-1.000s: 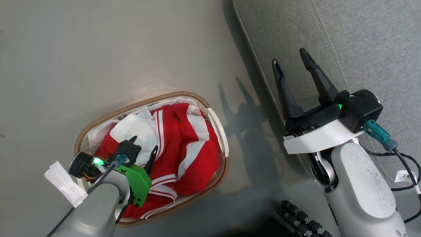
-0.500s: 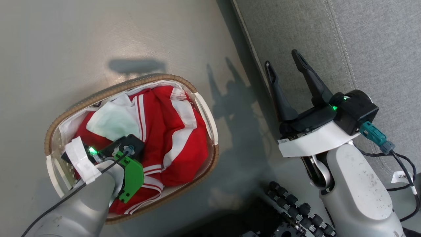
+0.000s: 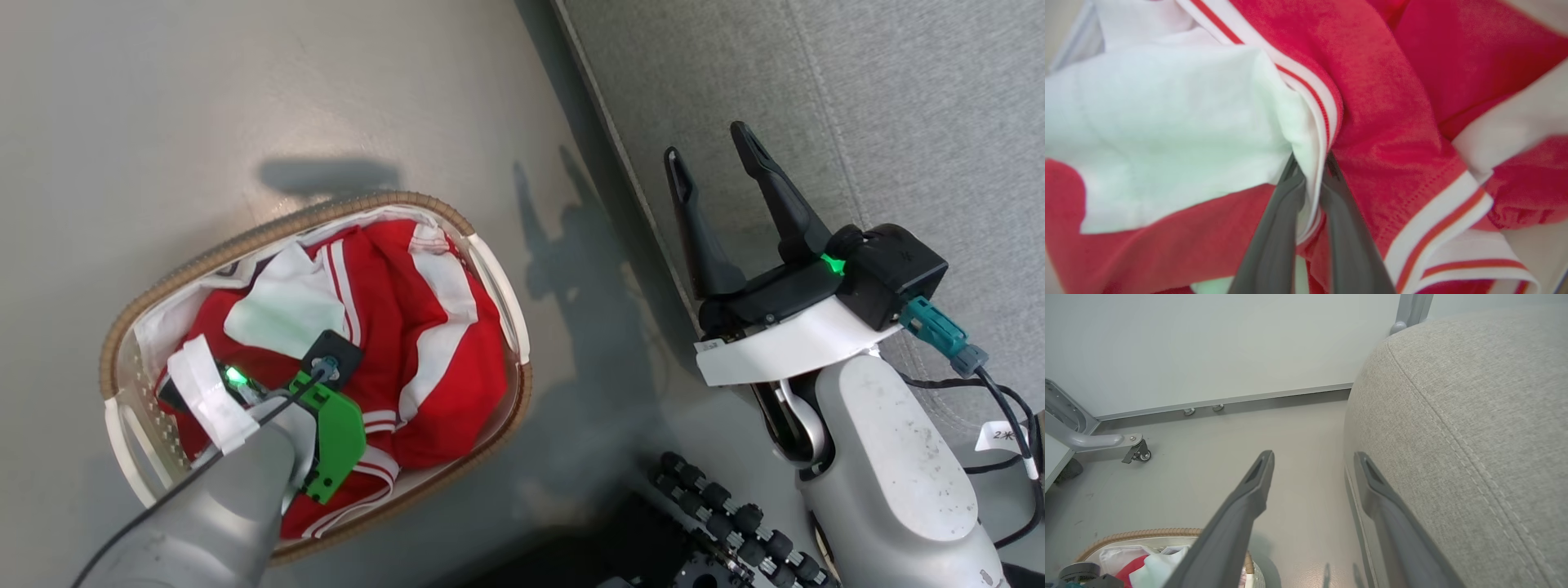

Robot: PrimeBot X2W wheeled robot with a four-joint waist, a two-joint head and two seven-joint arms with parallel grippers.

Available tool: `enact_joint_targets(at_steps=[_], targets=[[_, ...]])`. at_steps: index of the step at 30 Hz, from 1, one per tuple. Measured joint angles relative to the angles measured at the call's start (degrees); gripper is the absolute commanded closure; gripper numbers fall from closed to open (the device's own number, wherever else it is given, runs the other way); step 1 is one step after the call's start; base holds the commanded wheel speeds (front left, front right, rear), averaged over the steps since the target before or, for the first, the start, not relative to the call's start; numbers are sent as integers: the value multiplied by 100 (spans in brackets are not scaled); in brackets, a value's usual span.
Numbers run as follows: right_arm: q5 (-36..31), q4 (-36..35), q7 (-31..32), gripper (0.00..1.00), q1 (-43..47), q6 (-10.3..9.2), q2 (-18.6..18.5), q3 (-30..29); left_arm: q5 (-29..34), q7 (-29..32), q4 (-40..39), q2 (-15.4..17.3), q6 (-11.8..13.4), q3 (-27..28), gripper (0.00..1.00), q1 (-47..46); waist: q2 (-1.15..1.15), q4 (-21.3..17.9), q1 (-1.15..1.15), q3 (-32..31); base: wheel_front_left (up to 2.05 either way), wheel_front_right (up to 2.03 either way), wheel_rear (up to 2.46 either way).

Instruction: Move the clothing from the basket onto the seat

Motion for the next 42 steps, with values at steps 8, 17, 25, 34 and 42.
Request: enact_joint_targets(at_steps=[8, 17, 25, 34, 42], targets=[[-167, 257, 0, 0, 37, 0, 4, -187, -361, -453, -3, -307, -2, 222, 100, 355, 0, 83, 0, -605, 0, 0, 0], [-483, 622, 0, 0, 396, 0, 9, -381, -647, -613, -265, -553, -14, 369, 100, 891, 0, 319, 0, -1581, 0, 0, 0], [-649, 827, 0, 0, 868, 0, 9, -641, -762, -637, -1367, -532, 136, 889, 100, 1557, 0, 646, 0, -2495, 0, 0, 0], [-555, 966, 0, 0, 1386, 0, -26, -776, -449, -646, -2668, -372, 207, 1653, 100, 2320, 0, 1026, 0, -3385, 0, 0, 0], [-510, 1037, 0, 0, 1762, 0, -90, -786, -113, -647, -3659, -396, 174, 2384, 100, 2694, 0, 1311, 0, -4024, 0, 0, 0]])
